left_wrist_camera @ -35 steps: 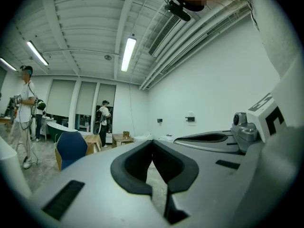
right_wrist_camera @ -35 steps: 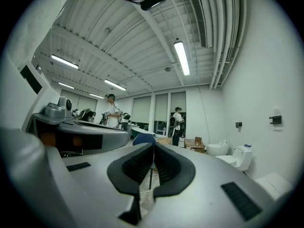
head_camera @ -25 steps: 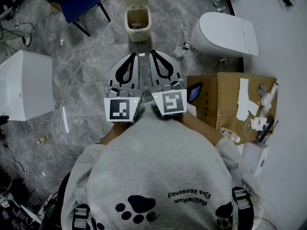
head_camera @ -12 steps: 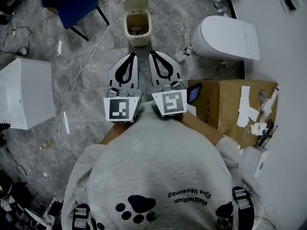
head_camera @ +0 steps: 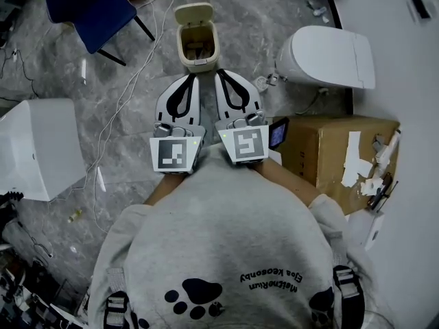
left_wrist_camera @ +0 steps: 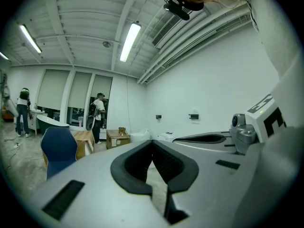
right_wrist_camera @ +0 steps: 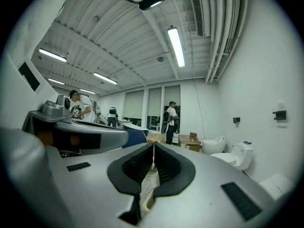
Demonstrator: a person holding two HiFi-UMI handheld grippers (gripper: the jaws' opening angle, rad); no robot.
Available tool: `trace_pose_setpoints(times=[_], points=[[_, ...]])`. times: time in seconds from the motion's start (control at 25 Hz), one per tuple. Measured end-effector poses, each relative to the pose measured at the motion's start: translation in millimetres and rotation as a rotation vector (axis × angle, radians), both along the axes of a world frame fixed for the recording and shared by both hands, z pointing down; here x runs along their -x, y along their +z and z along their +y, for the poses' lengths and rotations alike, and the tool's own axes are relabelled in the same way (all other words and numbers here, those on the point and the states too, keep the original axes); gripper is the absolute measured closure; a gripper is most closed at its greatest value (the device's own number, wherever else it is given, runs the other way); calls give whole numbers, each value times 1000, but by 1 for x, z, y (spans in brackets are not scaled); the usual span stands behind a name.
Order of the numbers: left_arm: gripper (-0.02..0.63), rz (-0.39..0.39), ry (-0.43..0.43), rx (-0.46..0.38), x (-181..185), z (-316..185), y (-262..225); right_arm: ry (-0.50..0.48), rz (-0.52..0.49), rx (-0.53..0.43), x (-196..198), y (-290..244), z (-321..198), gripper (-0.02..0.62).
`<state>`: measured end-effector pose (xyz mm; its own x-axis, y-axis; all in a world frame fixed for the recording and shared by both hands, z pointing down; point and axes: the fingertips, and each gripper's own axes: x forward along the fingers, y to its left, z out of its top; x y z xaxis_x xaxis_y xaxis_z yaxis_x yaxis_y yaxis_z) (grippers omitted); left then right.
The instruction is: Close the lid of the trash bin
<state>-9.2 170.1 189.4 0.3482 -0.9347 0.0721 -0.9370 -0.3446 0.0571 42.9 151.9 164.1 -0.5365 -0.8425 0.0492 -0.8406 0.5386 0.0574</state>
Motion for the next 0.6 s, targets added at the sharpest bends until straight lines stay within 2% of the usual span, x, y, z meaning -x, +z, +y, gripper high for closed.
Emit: trace_pose_setpoints(times=[0.2, 0.28, 0.44, 0.6], points=[[586, 32, 10, 15, 7, -41, -11, 26, 13, 10, 6, 2, -37, 561], [586, 26, 36, 29, 5, -58, -25, 37, 14, 14, 8, 2, -50, 561], [586, -29, 65, 78, 13, -85, -17, 65, 1, 20, 14, 3, -77, 561], [586, -16, 86, 67, 16, -110, -17, 87, 8, 34, 18, 9, -100, 561]])
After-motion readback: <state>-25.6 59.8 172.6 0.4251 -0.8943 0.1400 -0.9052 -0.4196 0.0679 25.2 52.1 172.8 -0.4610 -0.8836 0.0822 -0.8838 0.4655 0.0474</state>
